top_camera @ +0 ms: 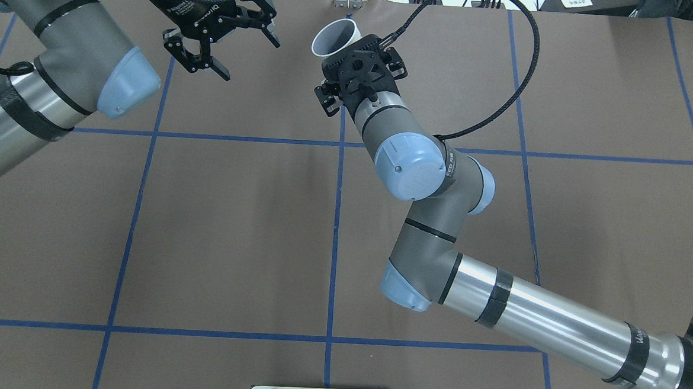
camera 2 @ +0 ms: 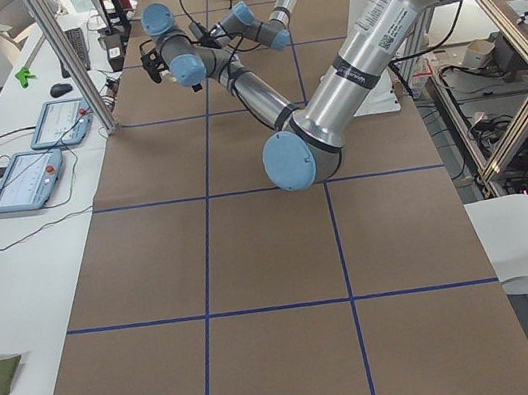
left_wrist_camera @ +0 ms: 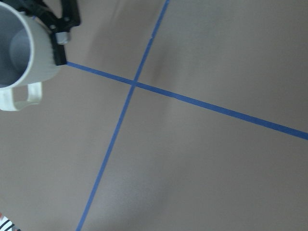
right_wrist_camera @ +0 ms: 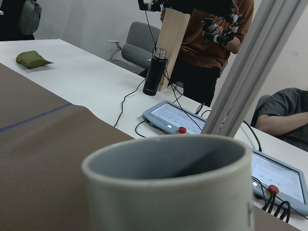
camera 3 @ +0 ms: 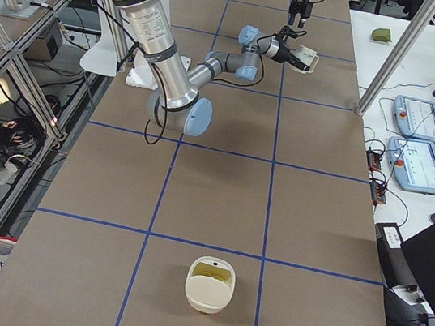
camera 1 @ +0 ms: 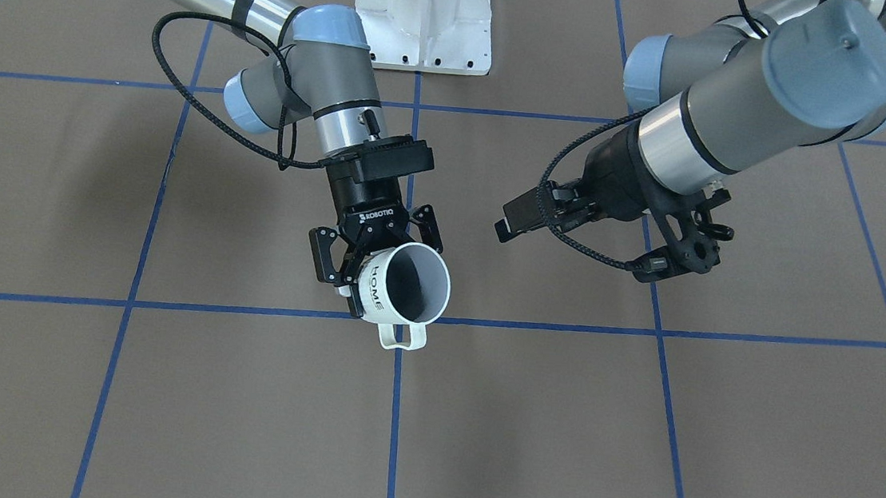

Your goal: Left arm hands cup to right arm to dump lemon

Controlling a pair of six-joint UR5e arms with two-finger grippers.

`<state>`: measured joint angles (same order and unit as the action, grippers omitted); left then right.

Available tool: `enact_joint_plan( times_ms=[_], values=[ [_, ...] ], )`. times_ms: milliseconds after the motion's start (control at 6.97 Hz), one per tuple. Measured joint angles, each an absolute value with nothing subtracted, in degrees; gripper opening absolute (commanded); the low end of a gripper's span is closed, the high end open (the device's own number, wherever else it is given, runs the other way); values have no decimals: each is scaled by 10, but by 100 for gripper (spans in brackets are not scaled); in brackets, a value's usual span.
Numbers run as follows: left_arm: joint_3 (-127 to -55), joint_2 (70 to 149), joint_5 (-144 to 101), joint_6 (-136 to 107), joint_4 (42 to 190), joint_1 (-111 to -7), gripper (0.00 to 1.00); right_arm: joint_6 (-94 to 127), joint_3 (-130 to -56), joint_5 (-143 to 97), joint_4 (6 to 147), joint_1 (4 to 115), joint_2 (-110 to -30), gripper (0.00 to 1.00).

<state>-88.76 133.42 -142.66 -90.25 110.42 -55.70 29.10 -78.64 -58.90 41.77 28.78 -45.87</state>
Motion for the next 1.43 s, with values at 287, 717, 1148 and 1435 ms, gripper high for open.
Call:
enact_joint_plan(
  times_ms=[287,717,1148,1435],
  values=[
    [-869,1357,-1423,-942,1127,-543,99,296,-781,-575,417,274,-452,30],
    [-853,1371,-1420,-949,1134,-538,86,296,-788,-554,415,264,-456,30],
    [-842,1376,-1420,-948,1134,-538,78,295,-808,-550,412,256,-465,30],
    [-835,1381,-1420,-949,1135,-538,68,296,-823,-548,412,249,-470,30]
  ],
)
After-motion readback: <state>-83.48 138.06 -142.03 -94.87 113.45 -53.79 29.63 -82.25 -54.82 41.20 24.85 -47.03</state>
